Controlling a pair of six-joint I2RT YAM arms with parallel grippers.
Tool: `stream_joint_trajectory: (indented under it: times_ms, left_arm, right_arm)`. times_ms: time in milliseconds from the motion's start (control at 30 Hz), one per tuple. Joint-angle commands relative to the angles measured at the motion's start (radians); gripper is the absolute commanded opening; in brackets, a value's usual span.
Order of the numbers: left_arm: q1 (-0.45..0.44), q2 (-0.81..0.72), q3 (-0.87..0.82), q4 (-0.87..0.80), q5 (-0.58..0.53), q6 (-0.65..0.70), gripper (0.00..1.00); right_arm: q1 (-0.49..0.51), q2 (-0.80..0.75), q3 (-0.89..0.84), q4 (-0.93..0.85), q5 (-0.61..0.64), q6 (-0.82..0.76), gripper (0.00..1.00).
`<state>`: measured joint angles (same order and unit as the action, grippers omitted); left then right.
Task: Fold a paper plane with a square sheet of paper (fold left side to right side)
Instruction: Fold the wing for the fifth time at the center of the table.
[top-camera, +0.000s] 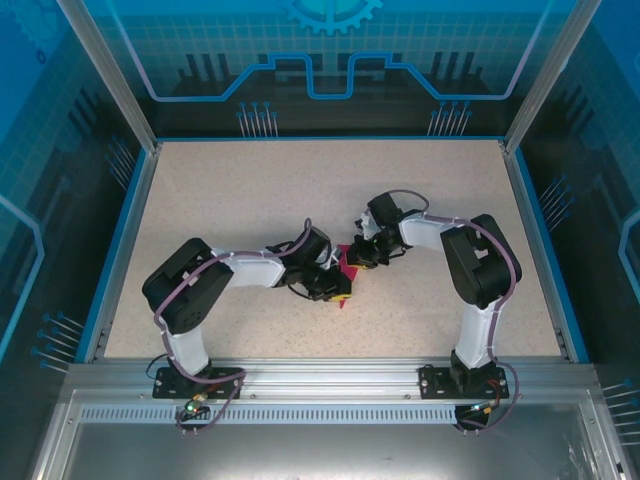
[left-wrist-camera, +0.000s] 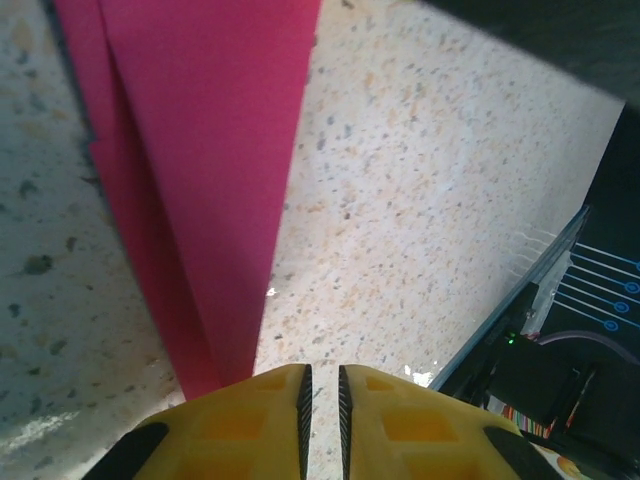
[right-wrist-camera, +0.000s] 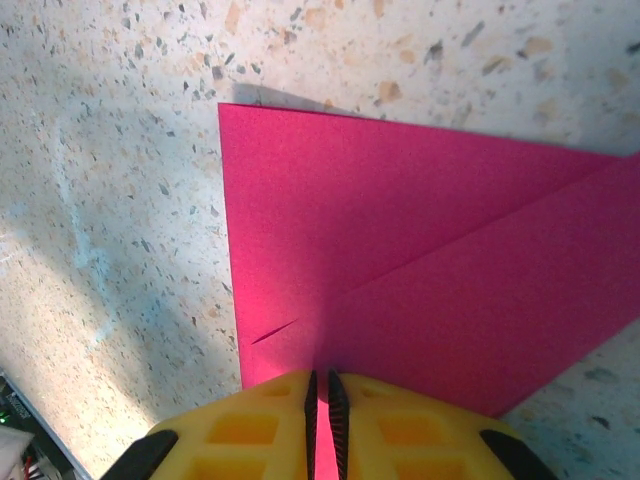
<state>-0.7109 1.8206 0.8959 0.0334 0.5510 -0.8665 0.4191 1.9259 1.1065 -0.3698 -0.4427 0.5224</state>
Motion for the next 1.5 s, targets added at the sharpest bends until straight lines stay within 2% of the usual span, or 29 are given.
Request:
stream_joint_trajectory:
  times_ms: [0, 700, 1467]
  left_arm:
    - [-0.014, 0.027, 0.020, -0.030, 0.043, -0.020, 0.18]
    - [-0.024, 0.044, -0.029, -0.060, 0.012, -0.002, 0.18]
    - [-0.047, -0.017, -0.138, -0.069, 0.006, 0.013, 0.15]
  right_arm:
    - [0.000, 0.046, -0.003, -0.064, 0.085, -0.018, 0.16]
    - [-0.003, 0.057, 0.005, -0.090, 0.119, -0.028, 0.16]
    - [-0.011, 0.064, 0.018, -0.113, 0.129, -0.034, 0.16]
